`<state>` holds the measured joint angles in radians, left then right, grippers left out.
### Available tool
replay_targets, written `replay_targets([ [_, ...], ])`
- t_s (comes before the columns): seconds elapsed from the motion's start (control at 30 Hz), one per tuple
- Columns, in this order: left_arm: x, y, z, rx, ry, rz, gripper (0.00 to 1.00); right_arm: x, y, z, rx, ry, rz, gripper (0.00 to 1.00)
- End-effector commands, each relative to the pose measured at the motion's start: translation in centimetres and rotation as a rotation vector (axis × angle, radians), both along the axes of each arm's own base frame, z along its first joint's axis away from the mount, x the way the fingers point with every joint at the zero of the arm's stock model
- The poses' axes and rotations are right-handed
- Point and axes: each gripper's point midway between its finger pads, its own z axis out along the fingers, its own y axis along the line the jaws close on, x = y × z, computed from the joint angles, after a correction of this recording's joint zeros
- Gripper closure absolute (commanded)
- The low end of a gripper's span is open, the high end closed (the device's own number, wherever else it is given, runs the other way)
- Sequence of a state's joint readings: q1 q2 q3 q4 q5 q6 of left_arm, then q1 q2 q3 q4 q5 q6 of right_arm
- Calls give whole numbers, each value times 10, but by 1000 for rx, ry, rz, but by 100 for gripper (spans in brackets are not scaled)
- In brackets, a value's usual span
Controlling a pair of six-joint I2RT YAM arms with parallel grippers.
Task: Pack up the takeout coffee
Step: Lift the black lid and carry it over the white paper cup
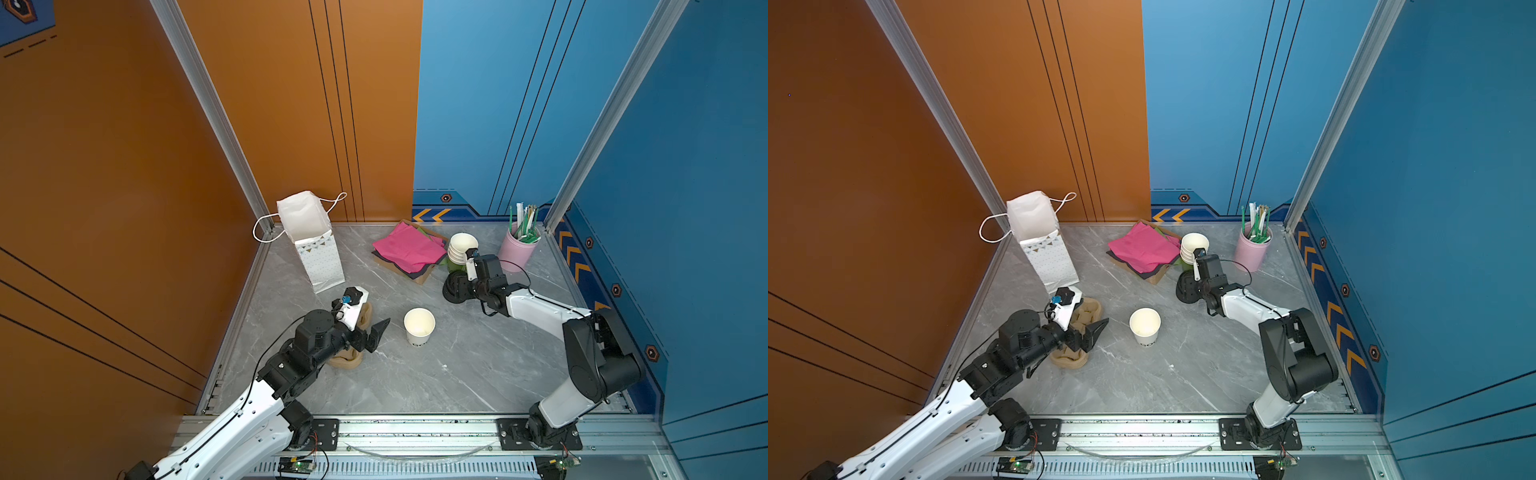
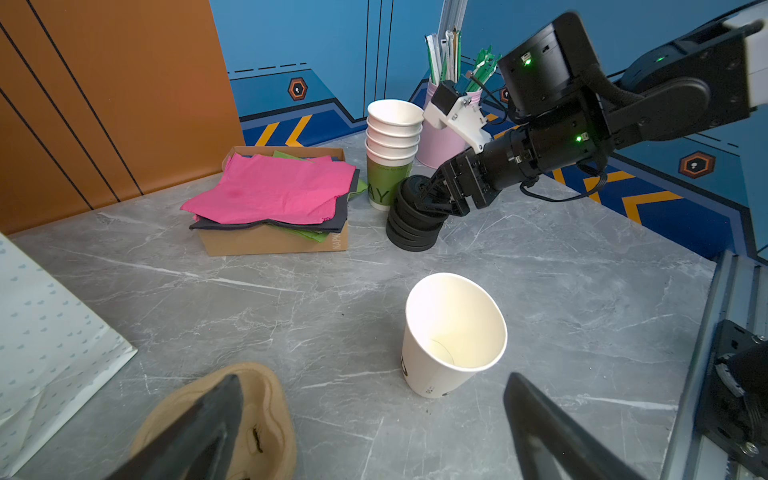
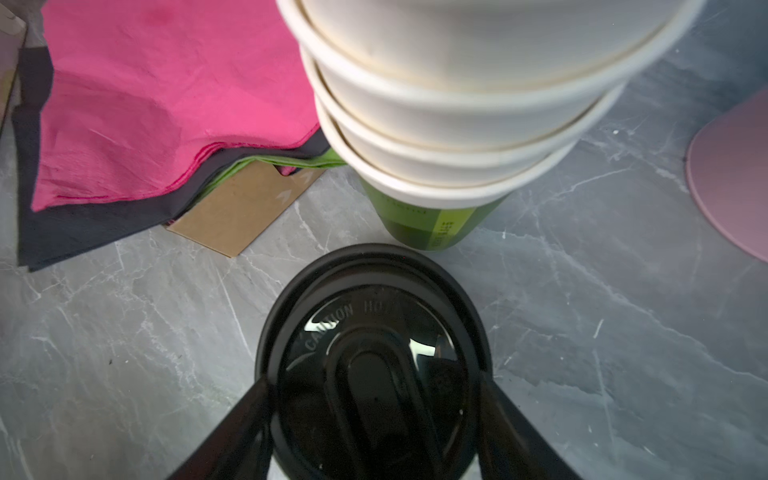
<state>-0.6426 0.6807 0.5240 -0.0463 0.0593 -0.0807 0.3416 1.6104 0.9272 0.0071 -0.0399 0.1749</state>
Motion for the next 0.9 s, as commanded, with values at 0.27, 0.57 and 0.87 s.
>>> replay_targets([
  [0.27,1,0,4,-17,-9,11,2,-14,5,30,16,-23,20,37],
  [0.57,2,0,6,-32,-1,20,2,-60,42,92,33,-83,176,37],
  [0.87,2,-4,14,-70,19,12,2,-127,84,115,13,-52,380,38],
])
